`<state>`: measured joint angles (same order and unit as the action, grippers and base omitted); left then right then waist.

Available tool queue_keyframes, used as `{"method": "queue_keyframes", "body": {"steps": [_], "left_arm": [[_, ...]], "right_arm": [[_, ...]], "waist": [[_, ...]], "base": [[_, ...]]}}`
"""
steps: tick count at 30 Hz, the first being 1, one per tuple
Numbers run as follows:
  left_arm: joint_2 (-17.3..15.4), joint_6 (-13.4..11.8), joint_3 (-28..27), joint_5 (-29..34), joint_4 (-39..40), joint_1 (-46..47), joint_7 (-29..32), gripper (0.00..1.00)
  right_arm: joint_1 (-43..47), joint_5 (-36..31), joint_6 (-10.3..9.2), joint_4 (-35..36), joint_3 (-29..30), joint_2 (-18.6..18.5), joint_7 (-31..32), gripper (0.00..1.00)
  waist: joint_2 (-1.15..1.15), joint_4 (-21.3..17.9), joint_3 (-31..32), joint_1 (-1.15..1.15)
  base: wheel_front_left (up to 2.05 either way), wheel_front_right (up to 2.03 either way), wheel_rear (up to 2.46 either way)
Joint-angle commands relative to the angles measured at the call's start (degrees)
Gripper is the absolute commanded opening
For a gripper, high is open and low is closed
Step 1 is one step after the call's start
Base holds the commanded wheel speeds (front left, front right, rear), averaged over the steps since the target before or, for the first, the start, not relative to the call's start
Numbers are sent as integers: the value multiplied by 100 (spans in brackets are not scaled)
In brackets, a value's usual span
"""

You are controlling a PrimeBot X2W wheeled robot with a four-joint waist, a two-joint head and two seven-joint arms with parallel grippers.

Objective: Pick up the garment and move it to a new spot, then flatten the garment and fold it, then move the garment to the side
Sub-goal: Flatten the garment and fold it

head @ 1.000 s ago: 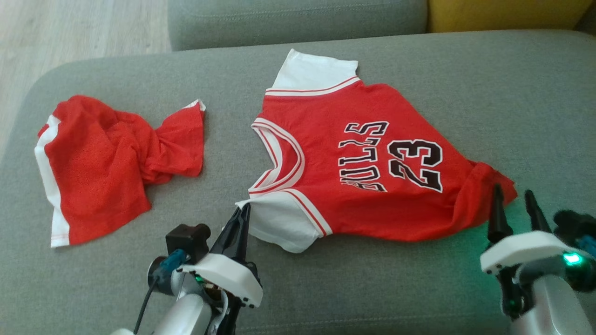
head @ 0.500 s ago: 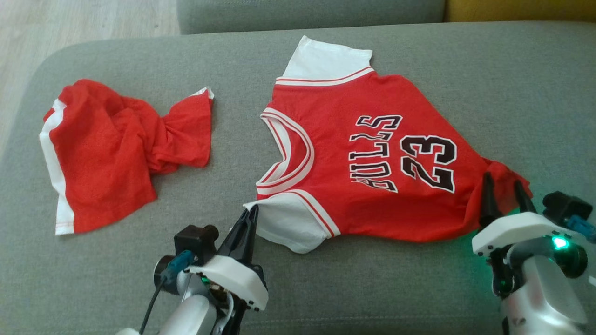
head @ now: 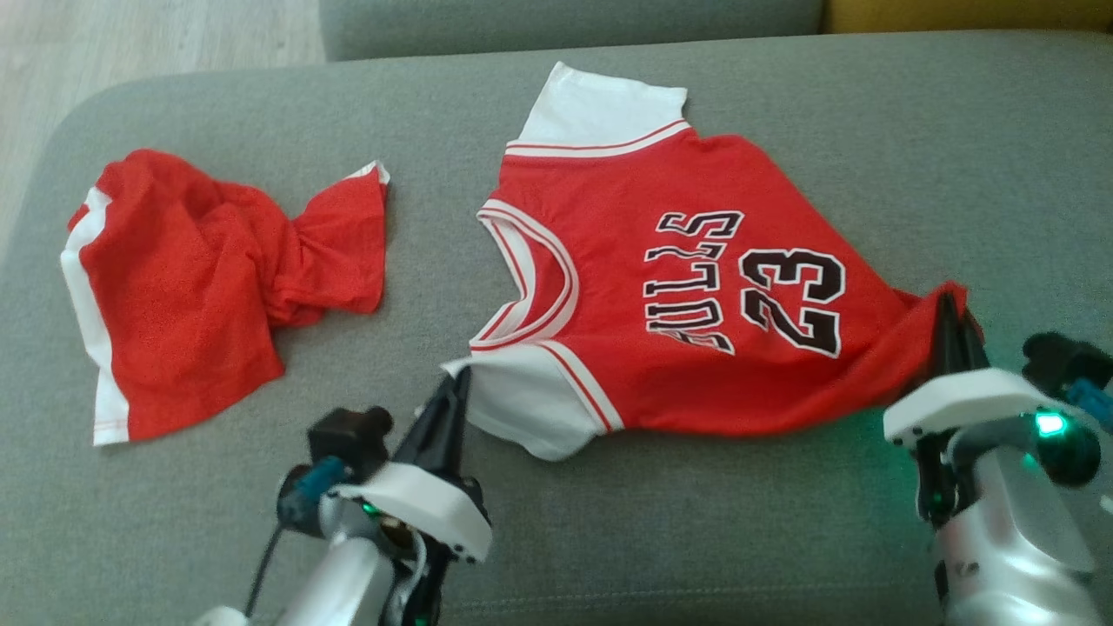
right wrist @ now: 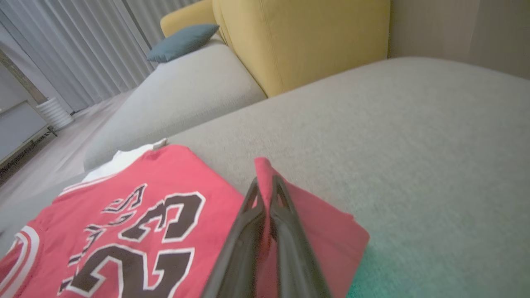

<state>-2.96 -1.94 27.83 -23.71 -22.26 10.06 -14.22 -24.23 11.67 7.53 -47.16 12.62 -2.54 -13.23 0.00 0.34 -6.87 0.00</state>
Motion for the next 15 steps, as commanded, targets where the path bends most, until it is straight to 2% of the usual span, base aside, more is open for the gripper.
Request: {"method": "queue_keyframes", "body": {"steps": [1,9,15], "left_arm": [[-4,41,-320,-54,265,325,-77,0],[-8,300,-903,-885,1073,772,117,0],[-15,281,-1403,-1613,2074,1623,645,0]], "right_arm": [[-224,10,-4,335,-239,-33,-123,0],[-197,374,-4,1835,-674,-33,-163,0],[-470,500,-4,3257,-997,-33,155,0]], "waist": [[0,-53,57,0],[0,-247,392,0],[0,-344,742,0]], "base": [[0,0,0],[0,0,0],[0,0,0]]}}
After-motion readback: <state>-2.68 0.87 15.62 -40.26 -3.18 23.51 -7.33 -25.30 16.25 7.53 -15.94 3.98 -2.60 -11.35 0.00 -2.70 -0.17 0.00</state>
